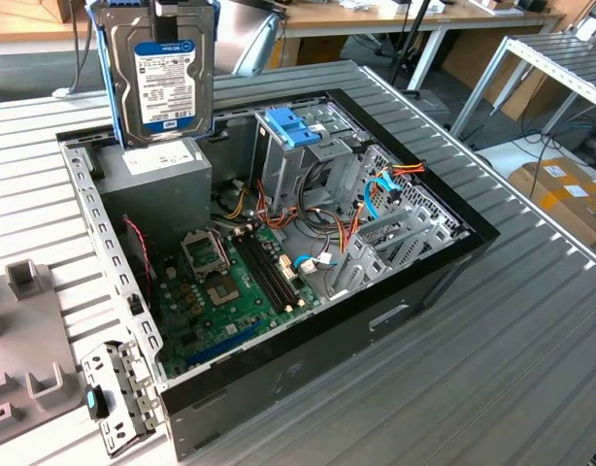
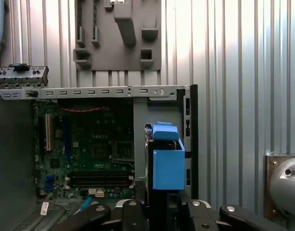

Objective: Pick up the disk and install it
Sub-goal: 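Pick up the disk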

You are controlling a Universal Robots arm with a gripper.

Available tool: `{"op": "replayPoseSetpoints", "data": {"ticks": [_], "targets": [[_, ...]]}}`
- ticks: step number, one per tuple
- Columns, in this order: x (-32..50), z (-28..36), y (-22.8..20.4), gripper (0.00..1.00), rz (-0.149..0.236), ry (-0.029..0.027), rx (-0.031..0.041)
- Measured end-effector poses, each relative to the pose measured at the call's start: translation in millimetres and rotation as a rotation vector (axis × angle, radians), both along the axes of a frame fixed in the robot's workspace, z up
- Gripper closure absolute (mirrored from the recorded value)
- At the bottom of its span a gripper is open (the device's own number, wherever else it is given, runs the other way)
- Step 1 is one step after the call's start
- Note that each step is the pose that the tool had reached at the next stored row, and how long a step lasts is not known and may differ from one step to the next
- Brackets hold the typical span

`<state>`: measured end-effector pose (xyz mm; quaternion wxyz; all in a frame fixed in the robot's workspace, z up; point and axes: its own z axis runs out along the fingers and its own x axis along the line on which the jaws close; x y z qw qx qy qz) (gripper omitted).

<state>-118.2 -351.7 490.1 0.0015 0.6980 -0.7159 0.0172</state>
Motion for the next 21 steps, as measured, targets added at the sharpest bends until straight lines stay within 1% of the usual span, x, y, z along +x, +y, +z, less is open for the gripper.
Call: {"op": "replayPoseSetpoints", "data": {"ticks": [1,2,4,5,6,8,10,12,13,15,21], "targets": [[3.2,0.0,0.0,0.65,0.000,0.0000,0.0000],[10.3,0.0,0.0,0.65,0.000,0.0000,0.0000],[17.8,0.0,0.0,0.65,0.000,0.0000,0.0000],[31.3,0.0,0.0,0.65,0.000,0.0000,0.0000],[37.8,0.0,0.0,0.65,0.000,0.0000,0.0000],[43.0,0.0,0.0,0.65,0.000,0.0000,0.0000],[50.9,0.0,0.0,0.65,0.000,0.0000,0.0000],[55.4,0.0,0.0,0.65,0.000,0.0001,-0.0001],[61.4,0.0,0.0,0.65,0.000,0.0000,0.0000],[70.6,0.0,0.0,0.65,0.000,0.0000,0.0000],[91.3,0.0,0.0,0.65,0.000,0.0000,0.0000]]}}
